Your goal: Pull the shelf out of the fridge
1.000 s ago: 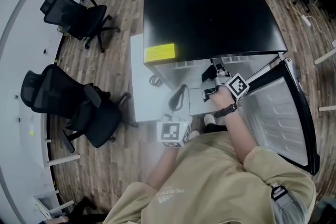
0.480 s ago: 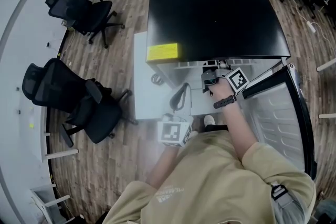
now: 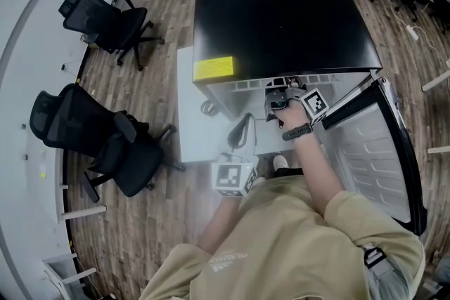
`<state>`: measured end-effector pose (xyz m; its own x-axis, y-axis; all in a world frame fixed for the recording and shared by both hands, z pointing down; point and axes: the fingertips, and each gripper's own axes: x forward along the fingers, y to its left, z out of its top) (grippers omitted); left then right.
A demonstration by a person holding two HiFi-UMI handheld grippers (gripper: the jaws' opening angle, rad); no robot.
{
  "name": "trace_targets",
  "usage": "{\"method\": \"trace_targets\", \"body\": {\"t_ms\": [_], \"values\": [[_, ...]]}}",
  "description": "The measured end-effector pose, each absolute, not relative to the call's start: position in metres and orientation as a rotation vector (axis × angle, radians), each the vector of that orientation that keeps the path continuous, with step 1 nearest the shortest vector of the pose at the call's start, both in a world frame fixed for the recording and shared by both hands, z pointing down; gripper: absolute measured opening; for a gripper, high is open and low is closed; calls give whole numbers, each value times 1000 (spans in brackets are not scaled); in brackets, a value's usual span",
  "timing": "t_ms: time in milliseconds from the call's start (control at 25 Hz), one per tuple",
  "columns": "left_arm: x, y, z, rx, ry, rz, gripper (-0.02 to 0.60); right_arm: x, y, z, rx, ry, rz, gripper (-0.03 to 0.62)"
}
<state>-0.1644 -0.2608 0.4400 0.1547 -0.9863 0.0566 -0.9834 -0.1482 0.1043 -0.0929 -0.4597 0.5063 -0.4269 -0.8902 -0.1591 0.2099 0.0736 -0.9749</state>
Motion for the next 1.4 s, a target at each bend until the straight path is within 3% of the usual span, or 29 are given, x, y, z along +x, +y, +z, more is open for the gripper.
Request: {"method": "trace_targets", "body": {"t_ms": [1400], "values": [[-145, -213, 443, 2404, -1803, -61, 2, -66, -385, 505, -757, 1489, -1419, 35]]}}
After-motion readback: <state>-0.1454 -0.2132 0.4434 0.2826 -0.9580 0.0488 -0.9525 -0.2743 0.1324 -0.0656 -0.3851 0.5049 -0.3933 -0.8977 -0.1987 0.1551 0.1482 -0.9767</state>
